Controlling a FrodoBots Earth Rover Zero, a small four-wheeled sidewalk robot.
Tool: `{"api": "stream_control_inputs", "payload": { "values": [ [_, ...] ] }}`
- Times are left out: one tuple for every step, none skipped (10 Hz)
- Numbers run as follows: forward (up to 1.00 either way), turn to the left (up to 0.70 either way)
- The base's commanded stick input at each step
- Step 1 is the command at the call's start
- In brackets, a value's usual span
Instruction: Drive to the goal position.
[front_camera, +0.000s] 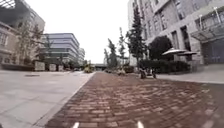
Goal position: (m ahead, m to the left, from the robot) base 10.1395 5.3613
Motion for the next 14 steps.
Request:
{"api": "stream_control_inputs", "payload": {
  "values": [
    [0.45, 0.00],
    [0.45, 0.00],
    [0.45, 0.00],
    [0.45, 0.00],
    [0.45, 0.00],
    [0.45, 0.19],
    [0.45, 0.27],
    [0.45, 0.27],
    [0.45, 0.27],
    [0.45, 0.27],
    [0.45, 0.27],
    [0.45, 0.27],
    [0.45, 0.27],
    [0.45, 0.27]
  ]
}}
